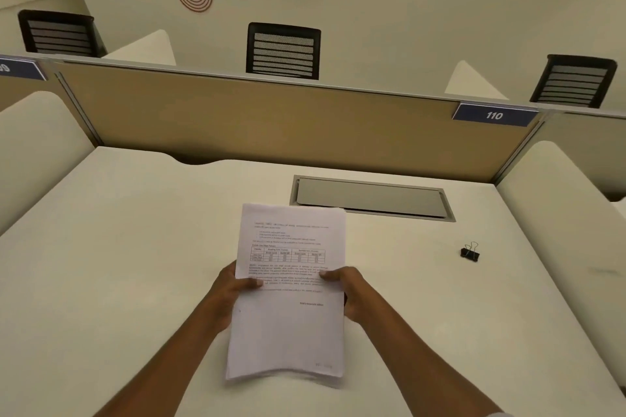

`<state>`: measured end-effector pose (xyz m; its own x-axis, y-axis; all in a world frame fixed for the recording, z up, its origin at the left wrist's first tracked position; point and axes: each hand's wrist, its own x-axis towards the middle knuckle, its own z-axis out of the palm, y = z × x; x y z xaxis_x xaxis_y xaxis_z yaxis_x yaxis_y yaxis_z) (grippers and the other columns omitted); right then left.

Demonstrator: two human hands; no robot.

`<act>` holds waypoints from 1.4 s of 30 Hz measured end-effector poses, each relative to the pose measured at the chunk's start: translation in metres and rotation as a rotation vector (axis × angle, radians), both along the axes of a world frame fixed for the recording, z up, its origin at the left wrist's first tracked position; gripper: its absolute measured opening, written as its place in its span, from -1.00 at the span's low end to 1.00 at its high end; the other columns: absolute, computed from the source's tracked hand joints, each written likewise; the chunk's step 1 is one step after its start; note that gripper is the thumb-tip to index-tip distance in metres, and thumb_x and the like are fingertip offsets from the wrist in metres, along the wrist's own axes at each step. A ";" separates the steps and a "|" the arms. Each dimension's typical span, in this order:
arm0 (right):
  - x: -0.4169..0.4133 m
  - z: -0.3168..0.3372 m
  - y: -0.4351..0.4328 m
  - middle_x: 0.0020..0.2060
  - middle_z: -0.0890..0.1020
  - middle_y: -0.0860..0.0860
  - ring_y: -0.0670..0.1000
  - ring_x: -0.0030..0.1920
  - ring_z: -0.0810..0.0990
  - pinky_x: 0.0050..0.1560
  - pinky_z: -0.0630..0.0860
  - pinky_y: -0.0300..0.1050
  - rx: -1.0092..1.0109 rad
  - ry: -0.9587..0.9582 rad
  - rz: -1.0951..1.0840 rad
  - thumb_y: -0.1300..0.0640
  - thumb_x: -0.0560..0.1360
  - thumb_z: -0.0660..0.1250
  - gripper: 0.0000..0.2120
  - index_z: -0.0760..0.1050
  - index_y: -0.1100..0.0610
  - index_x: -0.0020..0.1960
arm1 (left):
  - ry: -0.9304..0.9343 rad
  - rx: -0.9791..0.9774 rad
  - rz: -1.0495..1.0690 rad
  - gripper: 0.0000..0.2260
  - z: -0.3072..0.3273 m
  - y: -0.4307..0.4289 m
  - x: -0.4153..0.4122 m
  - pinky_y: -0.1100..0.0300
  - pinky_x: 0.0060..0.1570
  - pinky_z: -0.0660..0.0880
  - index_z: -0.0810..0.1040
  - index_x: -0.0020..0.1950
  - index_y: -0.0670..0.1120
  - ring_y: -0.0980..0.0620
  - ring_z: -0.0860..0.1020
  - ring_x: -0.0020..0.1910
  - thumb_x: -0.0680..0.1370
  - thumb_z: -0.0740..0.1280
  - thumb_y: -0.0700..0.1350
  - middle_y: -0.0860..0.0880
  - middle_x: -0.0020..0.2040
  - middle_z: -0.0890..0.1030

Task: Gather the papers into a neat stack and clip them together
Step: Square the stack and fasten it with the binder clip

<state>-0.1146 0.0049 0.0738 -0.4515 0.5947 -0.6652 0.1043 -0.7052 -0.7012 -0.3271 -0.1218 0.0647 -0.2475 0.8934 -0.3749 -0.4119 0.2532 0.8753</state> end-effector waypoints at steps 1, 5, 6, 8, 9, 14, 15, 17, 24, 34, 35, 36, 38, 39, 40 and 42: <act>0.007 0.009 0.002 0.02 0.70 0.20 0.26 0.01 0.68 0.08 0.60 0.22 0.065 0.019 0.003 0.34 0.37 0.38 -0.65 0.56 0.24 0.16 | 0.011 0.027 -0.006 -0.43 0.007 0.006 0.005 -0.28 0.22 0.46 0.52 0.27 -0.17 -0.30 0.59 0.15 0.26 0.49 -0.29 -0.23 0.19 0.62; 0.035 0.047 0.004 -0.02 0.72 0.17 0.18 -0.08 0.71 -0.17 0.66 0.01 0.323 0.108 -0.081 0.38 0.39 0.37 -0.71 0.58 0.26 0.11 | 0.051 0.149 -0.018 -0.47 0.036 0.028 0.027 -0.15 0.12 0.56 0.53 0.25 -0.15 -0.26 0.62 0.12 0.28 0.47 -0.32 -0.20 0.16 0.64; 0.042 0.055 0.004 -0.03 0.72 0.16 0.18 -0.08 0.71 -0.20 0.66 -0.02 0.382 0.126 -0.112 0.37 0.36 0.40 -0.70 0.59 0.27 0.10 | 0.058 0.181 -0.021 -0.49 0.042 0.033 0.033 -0.12 0.09 0.58 0.53 0.24 -0.16 -0.25 0.63 0.10 0.29 0.46 -0.33 -0.20 0.15 0.65; 0.057 0.066 0.006 -0.07 0.73 0.15 0.18 -0.10 0.71 -0.21 0.65 -0.04 0.489 0.133 -0.167 0.31 0.29 0.44 -0.68 0.61 0.26 0.05 | 0.086 0.231 -0.021 -0.51 0.053 0.041 0.043 -0.08 0.05 0.60 0.57 0.19 -0.18 -0.25 0.64 0.08 0.27 0.49 -0.30 -0.21 0.13 0.66; 0.063 0.069 0.007 -0.10 0.73 0.14 0.17 -0.13 0.71 -0.21 0.65 -0.04 0.537 0.124 -0.195 0.30 0.27 0.45 -0.70 0.63 0.25 0.01 | 0.111 0.244 -0.019 -0.52 0.057 0.045 0.048 -0.08 0.04 0.60 0.59 0.16 -0.18 -0.25 0.64 0.06 0.25 0.51 -0.28 -0.22 0.12 0.66; 0.088 0.056 0.009 -0.27 0.67 0.12 0.11 -0.23 0.61 -0.16 0.57 -0.01 0.625 0.059 -0.319 0.37 0.28 0.47 -0.88 0.64 0.21 -0.23 | 0.192 0.253 -0.001 -0.55 0.056 0.061 0.069 -0.09 0.00 0.57 0.66 0.03 -0.10 -0.15 0.64 -0.03 0.15 0.52 -0.24 -0.19 0.02 0.68; 0.092 0.051 0.008 -0.29 0.67 0.10 0.09 -0.23 0.61 -0.17 0.57 -0.03 0.632 0.047 -0.322 0.38 0.28 0.48 -0.87 0.64 0.19 -0.25 | 0.197 0.247 0.002 -0.53 0.052 0.062 0.073 -0.05 -0.02 0.58 0.66 0.03 -0.09 -0.14 0.63 -0.03 0.12 0.52 -0.22 -0.19 0.01 0.68; 0.098 0.039 0.004 -0.30 0.71 0.02 0.08 -0.21 0.64 -0.17 0.61 -0.09 0.634 0.017 -0.316 0.47 0.33 0.44 -0.76 0.65 0.14 -0.24 | 0.209 0.214 0.009 -0.53 0.045 0.064 0.081 0.04 -0.05 0.57 0.66 0.02 -0.07 -0.14 0.61 -0.01 0.11 0.52 -0.22 -0.13 -0.03 0.70; 0.108 0.027 0.003 -0.26 0.72 -0.06 0.00 -0.15 0.67 -0.24 0.62 -0.22 0.659 -0.024 -0.265 0.54 0.31 0.40 -0.60 0.64 0.03 -0.17 | 0.304 0.171 0.056 -0.55 0.049 0.067 0.098 0.13 -0.10 0.58 0.64 0.01 -0.03 -0.09 0.65 -0.01 0.14 0.57 -0.12 -0.03 -0.07 0.72; 0.108 0.023 0.011 -0.21 0.72 -0.04 0.07 -0.12 0.67 -0.23 0.61 -0.22 0.695 0.001 -0.242 0.51 0.34 0.41 -0.61 0.64 0.01 -0.16 | 0.370 0.355 0.348 -0.46 0.095 0.081 0.113 0.22 -0.38 0.58 0.53 -0.08 -0.06 0.00 0.65 -0.28 0.19 0.46 0.33 -0.03 -0.25 0.64; 0.108 0.023 0.011 -0.20 0.72 -0.03 0.07 -0.12 0.67 -0.24 0.61 -0.22 0.694 0.001 -0.242 0.51 0.34 0.41 -0.62 0.64 0.01 -0.16 | 0.388 0.355 0.377 -0.51 0.098 0.084 0.116 0.22 -0.39 0.56 0.52 -0.09 -0.06 0.00 0.62 -0.28 0.24 0.40 0.31 -0.05 -0.24 0.61; 0.108 0.022 0.012 -0.19 0.72 -0.02 0.07 -0.11 0.67 -0.24 0.61 -0.23 0.692 0.002 -0.241 0.51 0.34 0.41 -0.62 0.64 0.01 -0.16 | 0.414 0.342 0.415 -0.53 0.101 0.086 0.117 0.23 -0.39 0.54 0.51 -0.10 -0.07 -0.01 0.60 -0.28 0.27 0.34 0.30 -0.05 -0.24 0.59; 0.108 0.021 0.012 -0.16 0.72 0.01 0.07 -0.09 0.67 -0.22 0.62 -0.22 0.691 0.007 -0.231 0.50 0.35 0.41 -0.62 0.64 0.02 -0.14 | 0.464 0.306 0.487 -0.49 0.103 0.091 0.120 0.26 -0.39 0.51 0.50 -0.10 -0.12 -0.01 0.58 -0.29 0.29 0.29 0.32 -0.04 -0.25 0.58; 0.108 0.020 0.012 -0.15 0.71 0.02 0.06 -0.09 0.67 -0.22 0.62 -0.22 0.691 0.013 -0.226 0.51 0.35 0.41 -0.61 0.64 0.02 -0.13 | 0.485 0.293 0.507 -0.46 0.103 0.092 0.121 0.27 -0.39 0.50 0.49 -0.09 -0.14 -0.01 0.57 -0.29 0.29 0.28 0.33 -0.05 -0.25 0.58; 0.108 0.019 0.011 -0.14 0.71 0.02 0.06 -0.08 0.67 -0.22 0.62 -0.23 0.690 0.017 -0.222 0.51 0.35 0.40 -0.61 0.64 0.02 -0.13 | 0.502 0.279 0.518 -0.44 0.103 0.093 0.122 0.26 -0.39 0.51 0.49 -0.09 -0.15 -0.02 0.58 -0.29 0.29 0.27 0.34 -0.06 -0.24 0.59; 0.108 0.017 0.010 -0.13 0.71 0.02 0.04 -0.08 0.67 -0.22 0.62 -0.25 0.690 0.019 -0.219 0.52 0.35 0.40 -0.59 0.64 0.01 -0.12 | 0.520 0.245 0.534 -0.46 0.100 0.095 0.122 0.17 -0.35 0.52 0.51 -0.13 -0.13 -0.08 0.59 -0.27 0.28 0.29 0.35 -0.10 -0.23 0.60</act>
